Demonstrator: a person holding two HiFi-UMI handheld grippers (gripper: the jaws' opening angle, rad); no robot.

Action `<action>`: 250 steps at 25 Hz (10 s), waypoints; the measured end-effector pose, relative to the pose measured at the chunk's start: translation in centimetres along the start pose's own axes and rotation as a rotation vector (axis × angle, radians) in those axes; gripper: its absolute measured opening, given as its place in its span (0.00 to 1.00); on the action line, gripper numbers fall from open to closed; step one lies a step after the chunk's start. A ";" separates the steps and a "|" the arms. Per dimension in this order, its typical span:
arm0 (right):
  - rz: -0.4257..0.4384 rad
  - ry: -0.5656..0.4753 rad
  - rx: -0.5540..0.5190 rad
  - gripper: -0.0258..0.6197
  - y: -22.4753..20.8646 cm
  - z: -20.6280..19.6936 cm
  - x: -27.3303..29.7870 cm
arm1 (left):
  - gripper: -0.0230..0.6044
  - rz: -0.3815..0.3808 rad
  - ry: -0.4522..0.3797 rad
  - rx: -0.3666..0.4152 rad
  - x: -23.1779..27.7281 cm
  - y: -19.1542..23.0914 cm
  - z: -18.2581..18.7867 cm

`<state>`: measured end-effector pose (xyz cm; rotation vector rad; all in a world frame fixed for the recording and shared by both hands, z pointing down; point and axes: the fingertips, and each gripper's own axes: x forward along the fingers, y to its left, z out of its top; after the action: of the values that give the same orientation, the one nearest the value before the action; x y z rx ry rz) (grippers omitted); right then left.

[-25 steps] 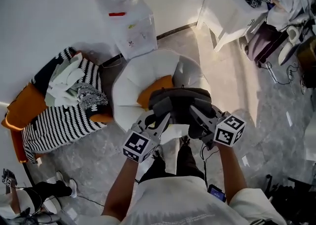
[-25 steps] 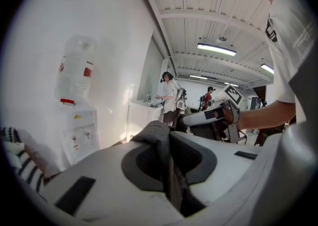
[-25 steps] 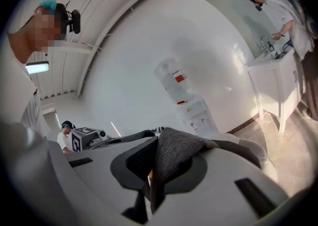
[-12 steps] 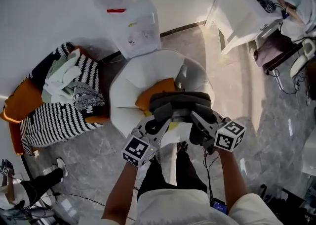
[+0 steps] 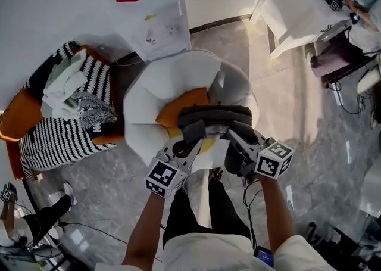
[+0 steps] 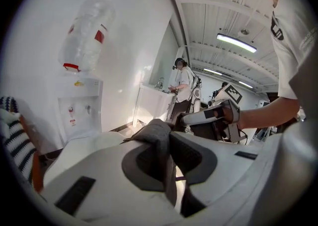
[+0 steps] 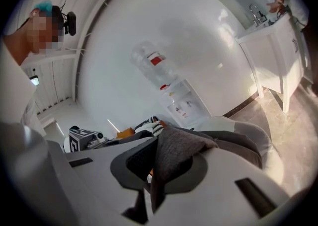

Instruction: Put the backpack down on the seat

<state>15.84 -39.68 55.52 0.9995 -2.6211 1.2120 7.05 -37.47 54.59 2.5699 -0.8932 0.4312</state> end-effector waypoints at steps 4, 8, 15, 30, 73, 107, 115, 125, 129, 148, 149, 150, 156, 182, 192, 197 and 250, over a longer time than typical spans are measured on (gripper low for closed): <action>0.005 0.029 0.008 0.09 -2.1 -0.7 1.3 | 0.12 0.009 0.015 -0.029 1.7 1.3 -1.5; 0.013 0.050 0.015 0.09 -4.0 -1.6 2.3 | 0.12 0.014 0.034 -0.036 3.3 2.4 -2.8; 0.025 0.059 0.047 0.09 -7.5 -3.3 4.1 | 0.13 0.017 0.064 -0.043 6.2 4.5 -5.6; 0.070 0.065 0.084 0.09 -12.9 -3.6 7.5 | 0.13 0.081 0.061 -0.079 11.0 8.5 -8.1; -0.048 0.178 0.035 0.09 -23.3 -7.1 14.5 | 0.15 0.099 0.142 -0.287 19.6 15.1 -16.6; -0.406 0.145 -0.079 0.34 -28.7 -7.9 11.9 | 0.55 0.284 0.151 -0.420 17.4 19.4 -19.3; -0.513 0.086 -0.131 0.35 -26.3 -5.3 8.0 | 0.55 0.332 0.103 -0.439 13.4 19.0 -17.4; -0.575 0.075 -0.296 0.34 -20.7 -3.5 3.7 | 0.46 0.341 0.095 -0.415 6.6 16.9 -15.7; -0.562 0.081 -0.297 0.34 -18.4 -3.4 2.6 | 0.45 0.331 0.095 -0.418 4.1 15.4 -15.7; -0.514 0.022 -0.413 0.06 -3.0 -0.6 -2.0 | 0.11 0.337 0.047 -0.163 -5.8 9.1 -5.6; -0.514 0.020 -0.430 0.05 -2.1 -0.4 -2.3 | 0.08 0.339 0.046 -0.131 -6.4 8.7 -5.0; -0.515 0.017 -0.443 0.05 -1.1 -0.1 -2.5 | 0.05 0.342 0.049 -0.092 -7.0 8.3 -4.5; -0.519 -0.047 -0.454 0.04 4.0 1.4 -4.6 | 0.03 0.320 0.010 -0.016 -10.9 6.3 -1.1; -0.547 -0.192 -0.537 0.04 21.2 4.2 -10.6 | 0.03 0.267 -0.242 0.169 -25.0 -0.8 8.6; -0.555 -0.259 -0.631 0.04 26.9 6.0 -12.5 | 0.03 0.248 -0.343 0.236 -29.0 -2.6 12.5; -0.552 -0.279 -0.690 0.04 29.3 6.9 -12.6 | 0.03 0.233 -0.374 0.300 -30.3 -3.9 14.5; -0.551 -0.347 -0.913 0.04 38.6 9.5 -15.1 | 0.03 0.174 -0.500 0.485 -35.6 -10.3 22.6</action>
<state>6.48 -20.17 18.90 1.5816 -2.3655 -0.2898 -9.43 -21.50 17.74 3.1298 -1.3244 0.0404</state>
